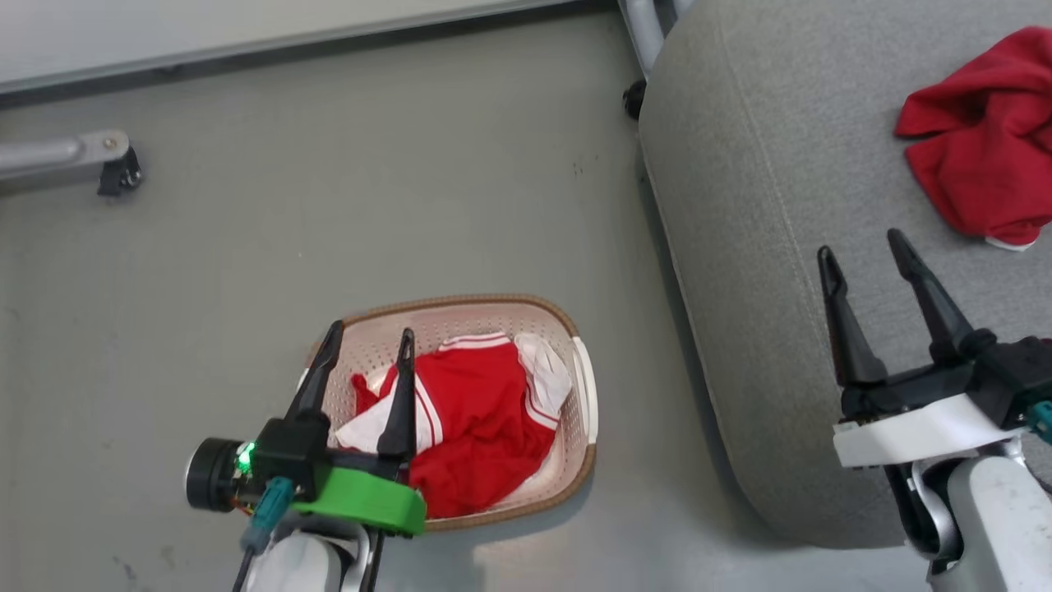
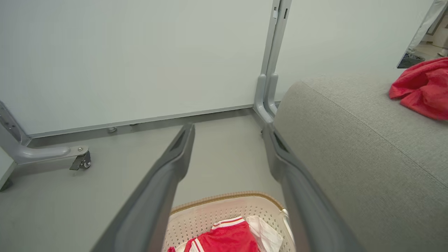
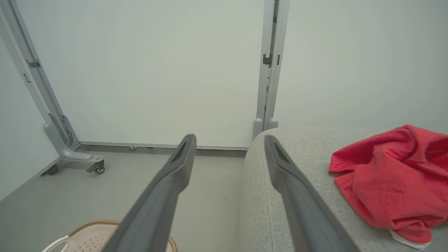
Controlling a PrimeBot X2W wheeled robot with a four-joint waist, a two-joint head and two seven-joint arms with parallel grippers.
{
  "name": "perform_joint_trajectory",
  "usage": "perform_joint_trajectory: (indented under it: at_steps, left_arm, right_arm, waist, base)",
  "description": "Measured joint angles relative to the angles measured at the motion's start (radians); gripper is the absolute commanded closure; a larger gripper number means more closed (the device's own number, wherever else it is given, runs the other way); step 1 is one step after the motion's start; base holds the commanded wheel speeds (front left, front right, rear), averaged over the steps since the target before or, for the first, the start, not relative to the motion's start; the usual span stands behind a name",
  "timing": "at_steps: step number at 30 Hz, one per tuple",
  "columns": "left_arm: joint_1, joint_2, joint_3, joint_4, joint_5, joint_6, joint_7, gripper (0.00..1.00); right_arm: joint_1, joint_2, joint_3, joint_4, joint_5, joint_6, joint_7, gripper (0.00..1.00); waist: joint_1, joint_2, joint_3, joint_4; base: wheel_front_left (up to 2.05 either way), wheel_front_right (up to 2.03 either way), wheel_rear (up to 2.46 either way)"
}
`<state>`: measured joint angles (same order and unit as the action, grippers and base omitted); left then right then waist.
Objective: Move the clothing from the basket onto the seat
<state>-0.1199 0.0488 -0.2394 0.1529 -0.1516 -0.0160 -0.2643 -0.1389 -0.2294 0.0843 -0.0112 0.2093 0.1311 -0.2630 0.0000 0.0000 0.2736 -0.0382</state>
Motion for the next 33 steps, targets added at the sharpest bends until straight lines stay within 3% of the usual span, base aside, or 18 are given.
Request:
perform_joint_trajectory:
  at_steps: [8,14,20,30,33]
  left_arm:
    - [-0.264,-0.001,-0.106,0.288,0.057,-0.023,0.000,0.00]
    - [-0.493,-0.002,-0.186,0.645,0.086,-0.061,0.004,0.00]
    - [-0.679,-0.003,-0.228,0.895,0.084,-0.080,0.077,0.00]
    - [-0.867,0.003,-0.311,1.072,0.124,-0.104,0.109,0.00]
    - [-0.898,0.011,-0.323,1.092,0.142,-0.088,0.124,0.00]
  right_arm:
    - [-0.110,-0.021,-0.033,-0.078,0.008,0.000,0.000,0.00]
    - [-0.211,-0.015,-0.030,-0.159,0.009,0.000,0.000,0.00]
    - [-0.303,0.004,-0.001,-0.238,0.007,0.000,0.000,0.00]
    - [-0.374,0.049,0.016,-0.287,-0.001,0.000,0.000,0.00]
    - [-0.380,0.057,0.020,-0.291,-0.002,0.000,0.000,0.00]
  waist:
    - [0.0000,0.0000,0.177,-0.006]
    - [0.0001,0.0000,0.322,-0.027]
    - [0.0001,0.0000,0.458,-0.062]
    - [0.0002,0.0000,0.649,-0.140]
    - [0.0002,0.0000,0.691,-0.164]
  base:
    - [0.00,0.00,0.00]
    - [0.00,0.00,0.00]
    - [0.00,0.00,0.00]
    - [0.00,0.00,0.00]
    - [0.00,0.00,0.00]
